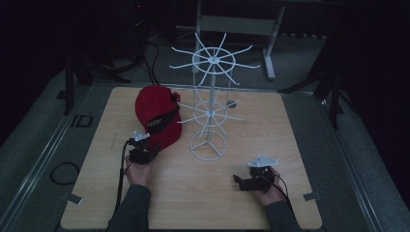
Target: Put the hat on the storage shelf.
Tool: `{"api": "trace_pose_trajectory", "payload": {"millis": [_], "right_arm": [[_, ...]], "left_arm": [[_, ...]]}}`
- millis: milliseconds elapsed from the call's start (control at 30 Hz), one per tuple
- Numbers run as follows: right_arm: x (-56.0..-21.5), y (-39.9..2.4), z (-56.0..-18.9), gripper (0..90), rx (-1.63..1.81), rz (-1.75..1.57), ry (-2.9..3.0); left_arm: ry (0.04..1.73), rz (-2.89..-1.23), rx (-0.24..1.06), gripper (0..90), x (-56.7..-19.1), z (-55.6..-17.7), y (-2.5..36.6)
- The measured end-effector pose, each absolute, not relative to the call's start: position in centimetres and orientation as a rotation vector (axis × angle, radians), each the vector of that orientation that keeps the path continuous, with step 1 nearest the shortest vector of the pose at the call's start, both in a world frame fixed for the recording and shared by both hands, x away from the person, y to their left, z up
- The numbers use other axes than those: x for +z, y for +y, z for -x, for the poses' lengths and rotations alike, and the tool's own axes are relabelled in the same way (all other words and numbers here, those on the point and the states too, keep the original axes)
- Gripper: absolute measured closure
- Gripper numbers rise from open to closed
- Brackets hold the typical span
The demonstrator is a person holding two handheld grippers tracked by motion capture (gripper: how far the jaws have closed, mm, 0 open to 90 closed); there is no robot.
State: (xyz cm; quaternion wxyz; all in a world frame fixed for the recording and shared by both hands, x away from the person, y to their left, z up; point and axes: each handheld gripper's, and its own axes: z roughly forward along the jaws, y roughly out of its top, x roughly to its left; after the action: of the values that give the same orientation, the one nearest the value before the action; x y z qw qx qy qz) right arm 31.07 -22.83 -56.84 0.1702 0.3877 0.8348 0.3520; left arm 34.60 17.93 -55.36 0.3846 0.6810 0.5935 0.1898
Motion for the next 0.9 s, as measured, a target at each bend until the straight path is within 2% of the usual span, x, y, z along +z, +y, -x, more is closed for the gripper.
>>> {"api": "trace_pose_trajectory", "payload": {"millis": [467, 900], "right_arm": [[-56.8, -22.8, -31.1, 13.1, 1.0, -1.102, 2.371], [-56.8, -22.8, -31.1, 13.1, 1.0, -1.102, 2.371]], "left_arm": [[1.465, -1.661, 0.477, 85.6, -56.5, -33.7, 18.8], [1.462, -1.601, 0.506, 85.8, -55.5, -33.3, 19.7]]}}
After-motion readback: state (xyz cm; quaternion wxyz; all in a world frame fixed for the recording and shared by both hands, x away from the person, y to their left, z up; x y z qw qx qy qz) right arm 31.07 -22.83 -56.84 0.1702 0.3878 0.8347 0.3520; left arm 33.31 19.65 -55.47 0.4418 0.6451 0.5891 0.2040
